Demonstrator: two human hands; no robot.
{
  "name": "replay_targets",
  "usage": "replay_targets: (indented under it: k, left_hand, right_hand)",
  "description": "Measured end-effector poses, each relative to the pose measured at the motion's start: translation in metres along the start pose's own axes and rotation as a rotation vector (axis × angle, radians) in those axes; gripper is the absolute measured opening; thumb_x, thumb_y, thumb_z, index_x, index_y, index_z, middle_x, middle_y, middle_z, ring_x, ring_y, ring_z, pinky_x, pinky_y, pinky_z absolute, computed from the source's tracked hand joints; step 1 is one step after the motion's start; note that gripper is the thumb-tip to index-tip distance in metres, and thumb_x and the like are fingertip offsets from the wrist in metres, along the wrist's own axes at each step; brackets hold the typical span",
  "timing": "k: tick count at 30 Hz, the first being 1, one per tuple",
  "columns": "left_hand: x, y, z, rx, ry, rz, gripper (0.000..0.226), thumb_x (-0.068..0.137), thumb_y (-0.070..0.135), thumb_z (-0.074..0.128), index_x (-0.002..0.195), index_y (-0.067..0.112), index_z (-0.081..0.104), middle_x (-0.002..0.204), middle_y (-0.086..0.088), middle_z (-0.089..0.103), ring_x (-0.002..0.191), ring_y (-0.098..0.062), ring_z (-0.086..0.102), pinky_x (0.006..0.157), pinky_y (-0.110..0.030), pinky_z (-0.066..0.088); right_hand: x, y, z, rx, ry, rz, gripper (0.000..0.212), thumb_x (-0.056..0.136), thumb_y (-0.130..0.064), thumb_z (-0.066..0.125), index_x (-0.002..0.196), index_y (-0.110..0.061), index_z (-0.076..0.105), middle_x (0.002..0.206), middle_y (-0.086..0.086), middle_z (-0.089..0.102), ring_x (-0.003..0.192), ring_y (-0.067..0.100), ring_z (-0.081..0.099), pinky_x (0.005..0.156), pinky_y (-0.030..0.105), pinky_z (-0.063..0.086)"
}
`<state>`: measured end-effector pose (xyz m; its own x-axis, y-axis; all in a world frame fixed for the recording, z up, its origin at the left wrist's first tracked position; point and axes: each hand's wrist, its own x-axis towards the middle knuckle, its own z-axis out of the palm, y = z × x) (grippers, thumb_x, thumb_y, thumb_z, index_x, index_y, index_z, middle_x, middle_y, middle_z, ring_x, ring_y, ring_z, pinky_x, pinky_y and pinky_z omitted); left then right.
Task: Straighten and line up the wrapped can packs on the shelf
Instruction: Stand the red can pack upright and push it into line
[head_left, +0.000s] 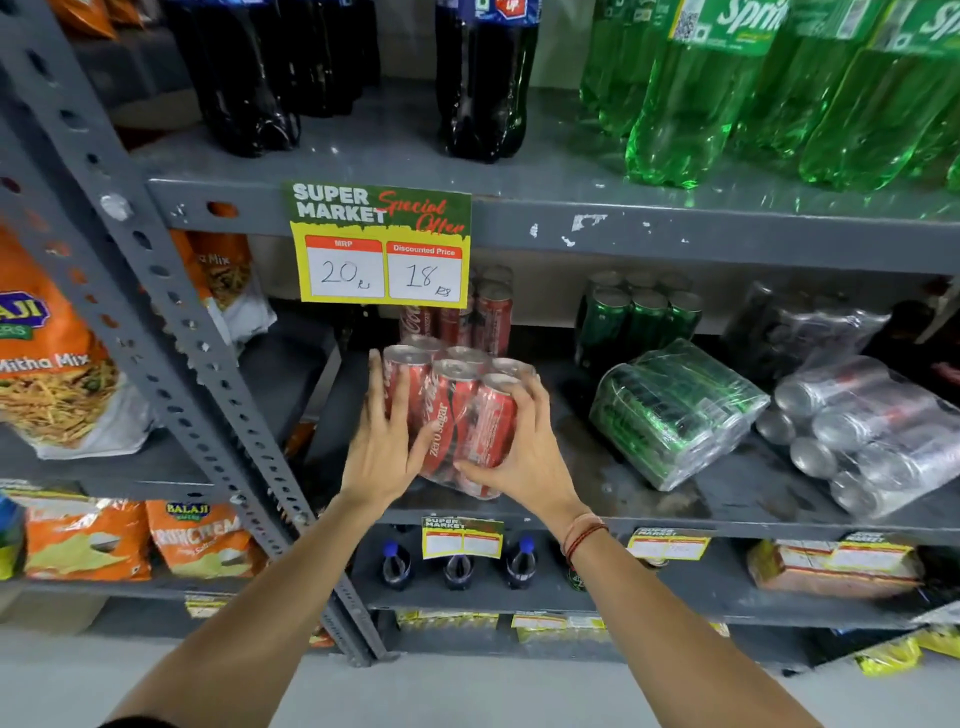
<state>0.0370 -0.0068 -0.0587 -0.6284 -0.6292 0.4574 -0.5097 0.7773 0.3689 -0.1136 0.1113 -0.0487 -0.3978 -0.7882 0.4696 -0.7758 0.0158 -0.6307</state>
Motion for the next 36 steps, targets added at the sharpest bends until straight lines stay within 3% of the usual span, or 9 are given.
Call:
replay_targets:
  k: [4, 8, 13, 17, 21, 25, 30, 33, 36]
  left_hand:
    - [-0.028, -0.001, 0.008, -0.074, -0.016, -0.012, 0.078, 0.091, 0.058, 0.025, 0.144, 0.023, -0.021, 0.149, -0.023, -0.025, 0.121, -0.051, 0.048, 0.066, -0.049, 0.059]
    - [-0.034, 0.005, 0.0, -0.077, -0.029, -0.074, 0.079, 0.09, 0.052, 0.035, 0.146, 0.018, -0.009, 0.152, -0.02, -0.022, 0.122, -0.048, 0.048, 0.07, -0.049, 0.059]
    - [-0.031, 0.026, -0.02, -0.196, 0.095, -0.236, 0.065, 0.09, 0.053, 0.042, 0.143, 0.018, 0.029, 0.159, -0.011, 0.004, 0.143, -0.028, 0.022, 0.109, -0.05, 0.034]
    - [-0.001, 0.053, -0.025, -0.531, 0.076, -0.646, 0.068, 0.088, 0.05, 0.048, 0.146, 0.027, 0.021, 0.159, -0.013, -0.009, 0.146, -0.029, 0.0, 0.116, -0.045, 0.015]
    - [0.026, 0.069, -0.012, -0.621, 0.058, -0.831, 0.076, 0.084, 0.046, 0.059, 0.146, 0.033, 0.017, 0.154, -0.016, -0.025, 0.143, -0.042, -0.006, 0.114, -0.052, 0.019]
    - [0.042, 0.052, 0.005, -0.602, 0.074, -0.704, 0.079, 0.077, 0.045, 0.069, 0.142, 0.035, 0.025, 0.157, -0.014, -0.005, 0.144, -0.037, -0.009, 0.114, -0.053, 0.015]
    - [0.09, 0.024, -0.003, -0.673, -0.265, -0.443, 0.072, 0.072, 0.04, 0.075, 0.136, 0.033, 0.042, 0.144, -0.004, 0.041, 0.133, -0.023, 0.039, 0.111, -0.044, 0.033]
    - [0.114, 0.014, -0.006, -0.618, -0.464, -0.324, 0.068, 0.076, 0.036, 0.073, 0.137, 0.03, 0.044, 0.145, -0.003, 0.044, 0.133, -0.021, 0.041, 0.112, -0.043, 0.033]
    - [0.127, 0.01, -0.017, -0.491, -0.541, -0.254, 0.062, 0.079, 0.031, 0.07, 0.136, 0.022, 0.047, 0.144, -0.006, 0.046, 0.132, -0.023, 0.042, 0.113, -0.041, 0.033]
  right_hand:
    - [-0.024, 0.009, 0.022, -0.088, -0.011, -0.037, 0.088, 0.068, -0.028, 0.081, 0.134, -0.029, 0.024, 0.157, 0.018, 0.001, 0.147, 0.03, -0.004, 0.1, 0.035, 0.036]
    - [-0.026, 0.011, 0.021, -0.095, 0.021, -0.1, 0.084, 0.069, -0.03, 0.08, 0.135, -0.028, 0.027, 0.155, 0.018, 0.005, 0.147, 0.034, 0.003, 0.099, 0.036, 0.041]
    - [-0.006, 0.018, -0.013, 0.12, 0.025, 0.019, 0.08, 0.074, -0.066, 0.06, 0.141, -0.035, 0.028, 0.153, 0.001, 0.016, 0.14, 0.011, 0.025, 0.1, 0.031, 0.039]
    - [0.048, 0.021, -0.037, 0.166, -0.349, 0.135, 0.091, 0.071, -0.053, 0.074, 0.145, -0.029, 0.027, 0.15, 0.005, 0.025, 0.136, 0.014, 0.03, 0.113, 0.034, 0.028]
    - [0.065, 0.02, -0.04, 0.137, -0.531, 0.173, 0.082, 0.069, -0.045, 0.079, 0.139, -0.029, 0.04, 0.133, 0.005, 0.043, 0.126, 0.023, 0.045, 0.111, 0.044, 0.035]
    - [0.036, 0.009, -0.024, 0.308, -0.236, 0.338, 0.079, 0.065, -0.046, 0.081, 0.134, -0.033, 0.045, 0.123, -0.002, 0.043, 0.121, 0.016, 0.046, 0.106, 0.032, 0.036]
    - [0.001, -0.042, 0.012, 0.245, 0.244, 0.525, 0.07, 0.083, -0.045, 0.066, 0.141, -0.019, 0.037, 0.131, 0.014, 0.042, 0.124, 0.029, 0.039, 0.107, 0.041, 0.032]
    - [-0.018, -0.075, 0.026, 0.367, 0.223, 0.594, 0.069, 0.087, -0.06, 0.039, 0.147, -0.03, 0.023, 0.149, 0.011, 0.025, 0.137, 0.027, 0.024, 0.115, 0.041, 0.022]
    - [-0.031, -0.077, 0.019, 0.499, 0.151, 0.52, 0.068, 0.087, -0.062, 0.034, 0.147, -0.032, 0.021, 0.148, -0.002, 0.026, 0.139, 0.014, 0.026, 0.114, 0.031, 0.023]
